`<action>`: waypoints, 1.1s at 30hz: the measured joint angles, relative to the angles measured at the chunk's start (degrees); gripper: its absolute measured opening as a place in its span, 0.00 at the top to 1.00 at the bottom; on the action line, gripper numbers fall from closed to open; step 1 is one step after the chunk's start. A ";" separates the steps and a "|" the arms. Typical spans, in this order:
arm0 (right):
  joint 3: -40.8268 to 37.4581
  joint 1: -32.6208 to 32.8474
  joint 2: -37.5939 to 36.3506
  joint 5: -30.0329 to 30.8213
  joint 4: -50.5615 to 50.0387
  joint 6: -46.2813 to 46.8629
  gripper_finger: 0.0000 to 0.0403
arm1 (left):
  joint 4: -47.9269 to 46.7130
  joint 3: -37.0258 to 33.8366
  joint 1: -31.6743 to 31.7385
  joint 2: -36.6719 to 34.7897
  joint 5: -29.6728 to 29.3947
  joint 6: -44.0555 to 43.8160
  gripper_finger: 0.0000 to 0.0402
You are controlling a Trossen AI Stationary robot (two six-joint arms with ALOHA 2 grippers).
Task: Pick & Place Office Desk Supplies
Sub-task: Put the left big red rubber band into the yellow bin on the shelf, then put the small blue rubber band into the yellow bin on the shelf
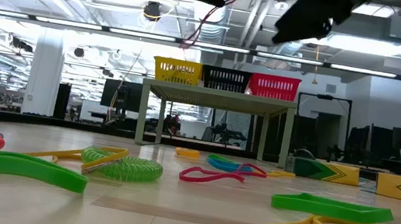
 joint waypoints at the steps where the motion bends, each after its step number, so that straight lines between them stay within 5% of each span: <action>1: 0.12 0.17 -0.92 0.02 0.00 -0.15 0.37 | 1.66 0.09 2.28 -0.24 1.19 1.03 1.00; 12: 0.17 2.63 -9.43 0.05 -1.91 -0.17 0.37 | 3.05 3.21 23.19 -0.48 10.65 4.84 1.00; 19: 0.17 4.16 -10.01 0.04 -4.38 -0.13 0.37 | -0.90 3.21 26.55 3.91 13.25 2.53 0.96; 33: 0.17 4.50 -10.01 -0.08 -5.66 -0.13 0.37 | -14.71 3.19 23.88 2.36 12.99 0.51 0.44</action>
